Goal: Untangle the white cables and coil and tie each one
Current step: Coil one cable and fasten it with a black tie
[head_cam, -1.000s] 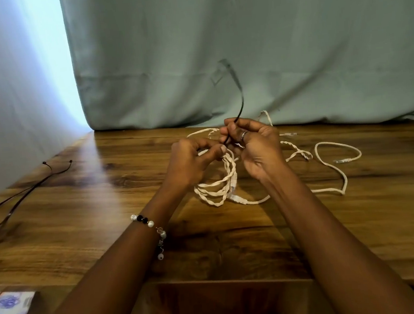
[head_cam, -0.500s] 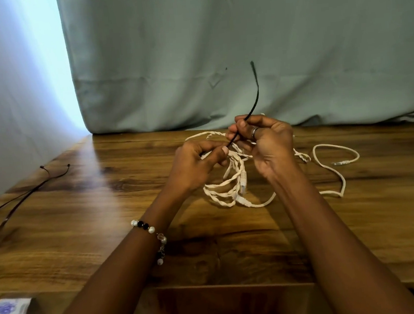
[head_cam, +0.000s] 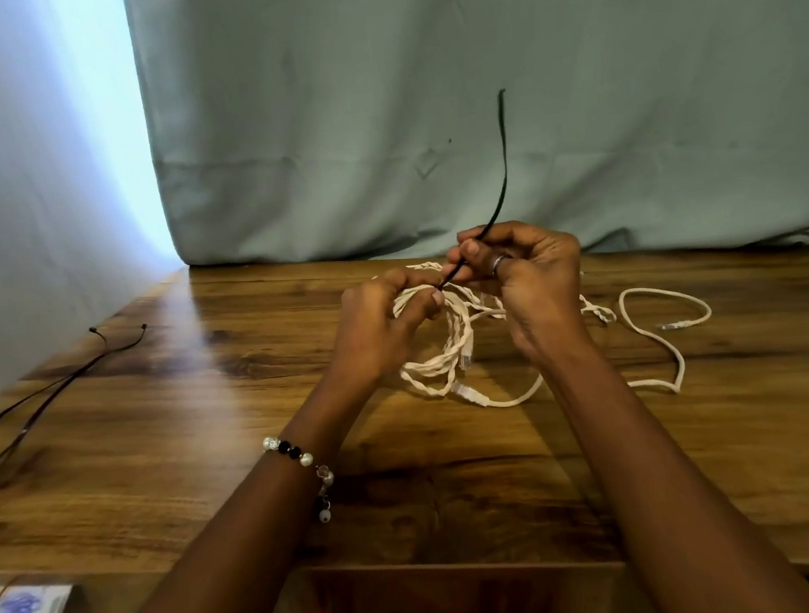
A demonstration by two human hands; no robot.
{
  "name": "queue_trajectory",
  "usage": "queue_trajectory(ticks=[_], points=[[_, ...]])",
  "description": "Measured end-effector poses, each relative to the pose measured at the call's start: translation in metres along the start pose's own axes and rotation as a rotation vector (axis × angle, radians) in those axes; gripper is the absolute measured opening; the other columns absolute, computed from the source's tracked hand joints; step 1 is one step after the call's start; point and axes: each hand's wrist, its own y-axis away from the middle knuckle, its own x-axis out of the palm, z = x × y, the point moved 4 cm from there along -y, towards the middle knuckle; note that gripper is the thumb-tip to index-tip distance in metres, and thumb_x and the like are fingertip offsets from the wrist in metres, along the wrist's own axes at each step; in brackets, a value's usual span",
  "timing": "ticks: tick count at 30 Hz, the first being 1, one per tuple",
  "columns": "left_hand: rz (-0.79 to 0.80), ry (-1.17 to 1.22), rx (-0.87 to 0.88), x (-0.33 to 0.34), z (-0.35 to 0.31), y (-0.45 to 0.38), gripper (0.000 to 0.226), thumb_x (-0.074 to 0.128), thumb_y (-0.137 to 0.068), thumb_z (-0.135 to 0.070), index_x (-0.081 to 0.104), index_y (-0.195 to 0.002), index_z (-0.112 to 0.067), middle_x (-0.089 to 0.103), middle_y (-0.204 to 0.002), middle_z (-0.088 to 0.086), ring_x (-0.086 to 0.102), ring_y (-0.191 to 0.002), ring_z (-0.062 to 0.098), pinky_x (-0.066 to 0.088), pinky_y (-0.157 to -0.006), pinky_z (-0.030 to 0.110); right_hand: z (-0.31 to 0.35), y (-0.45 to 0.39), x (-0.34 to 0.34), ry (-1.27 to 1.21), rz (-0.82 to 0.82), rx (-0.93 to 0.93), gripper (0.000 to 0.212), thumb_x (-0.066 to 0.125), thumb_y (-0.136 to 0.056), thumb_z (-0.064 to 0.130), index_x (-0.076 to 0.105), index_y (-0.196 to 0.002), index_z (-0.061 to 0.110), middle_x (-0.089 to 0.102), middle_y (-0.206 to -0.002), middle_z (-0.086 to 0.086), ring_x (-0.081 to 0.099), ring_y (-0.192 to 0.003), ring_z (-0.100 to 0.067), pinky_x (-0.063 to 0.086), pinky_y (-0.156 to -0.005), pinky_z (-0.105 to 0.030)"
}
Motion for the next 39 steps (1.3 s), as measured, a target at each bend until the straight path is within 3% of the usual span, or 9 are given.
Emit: queue_trajectory(ticks=[8,11,14,21,23,26,30,35,39], points=[[0.227,0.183,0.109,0.005,-0.009,0.006,0.026,0.076,-0.077,-0.018,0.065,-0.1,-0.022,0.069,-0.107,-0.003,0.066,-0.102,0.007,0.054,-0.088,0.028,-0.012,-0.006,-0.008,0.015,-0.03,0.178,0.01,0.063,-0.082,-0.01,0.069,-0.082,-0.002,0.07,-0.067,-0.008,0.067,-0.063,-0.019,0.06,-0.063,-0.032],[0.18,0.191,0.105,0.002,-0.01,0.007,0.024,0.074,-0.079,-0.017,0.064,-0.098,-0.027,0.069,-0.105,-0.006,0.067,-0.1,0.008,0.056,-0.086,0.032,-0.014,-0.005,-0.007,0.02,-0.015,0.23,0.007,0.063,-0.083,-0.008,0.068,-0.083,-0.002,0.07,-0.066,-0.008,0.066,-0.059,-0.019,0.06,-0.062,-0.036],[0.123,0.08,0.061,0.005,-0.007,0.006,0.019,0.075,-0.08,-0.021,0.065,-0.094,-0.029,0.07,-0.092,-0.01,0.068,-0.089,0.008,0.055,-0.081,0.031,-0.011,-0.006,-0.011,0.035,-0.053,0.188,0.006,0.063,-0.084,-0.005,0.067,-0.082,-0.001,0.07,-0.066,-0.008,0.064,-0.054,-0.018,0.054,-0.052,-0.027],[-0.084,-0.203,-0.051,-0.001,0.007,-0.002,0.005,0.069,-0.084,-0.017,0.071,-0.082,-0.013,0.073,-0.075,0.003,0.067,-0.074,0.017,0.051,-0.071,0.033,-0.005,0.003,0.008,0.103,0.029,-0.021,0.009,0.062,-0.081,-0.015,0.066,-0.084,-0.008,0.068,-0.073,-0.015,0.069,-0.068,-0.022,0.06,-0.067,-0.031],[-0.13,-0.19,-0.1,-0.004,0.005,-0.002,0.007,0.068,-0.085,-0.015,0.072,-0.084,-0.011,0.071,-0.07,0.002,0.066,-0.066,0.009,0.051,-0.068,0.029,-0.005,0.005,0.013,0.169,0.085,-0.088,0.017,0.062,-0.079,-0.017,0.068,-0.078,0.0,0.069,-0.076,-0.012,0.07,-0.071,-0.023,0.06,-0.073,-0.037],[-0.138,-0.007,-0.256,-0.003,0.007,-0.001,0.007,0.067,-0.088,-0.012,0.073,-0.086,-0.01,0.069,-0.066,0.0,0.058,-0.049,-0.004,0.042,-0.048,0.012,-0.008,0.006,0.013,0.261,0.148,-0.14,0.027,0.065,-0.077,-0.015,0.067,-0.073,0.011,0.071,-0.079,-0.007,0.071,-0.077,-0.022,0.059,-0.077,-0.038],[-0.117,0.445,-0.474,-0.005,0.015,0.001,0.01,0.06,-0.092,-0.005,0.068,-0.086,-0.003,0.066,-0.064,0.005,0.05,-0.04,-0.001,0.036,-0.043,0.014,-0.012,0.008,0.014,0.275,0.221,-0.152,0.024,0.068,-0.075,-0.013,0.069,-0.076,0.011,0.072,-0.082,-0.004,0.071,-0.08,-0.019,0.059,-0.078,-0.034],[-0.098,0.561,-0.552,-0.007,0.026,0.002,0.016,0.059,-0.092,-0.003,0.067,-0.079,-0.006,0.066,-0.065,0.003,0.049,-0.043,0.003,0.037,-0.042,0.018,-0.025,0.012,0.022,0.404,0.306,-0.187,0.011,0.074,-0.073,-0.001,0.074,-0.08,0.008,0.074,-0.086,-0.007,0.071,-0.084,-0.022,0.058,-0.08,-0.045],[-0.08,0.759,-0.656,-0.003,0.035,0.001,0.013,0.06,-0.089,0.001,0.069,-0.081,0.001,0.062,-0.057,0.006,0.04,-0.044,0.008,0.031,-0.037,0.017,-0.023,0.014,0.023,0.63,0.369,-0.355,0.017,0.078,-0.071,0.002,0.077,-0.085,0.011,0.073,-0.084,-0.001,0.069,-0.078,-0.013,0.057,-0.072,-0.033]])
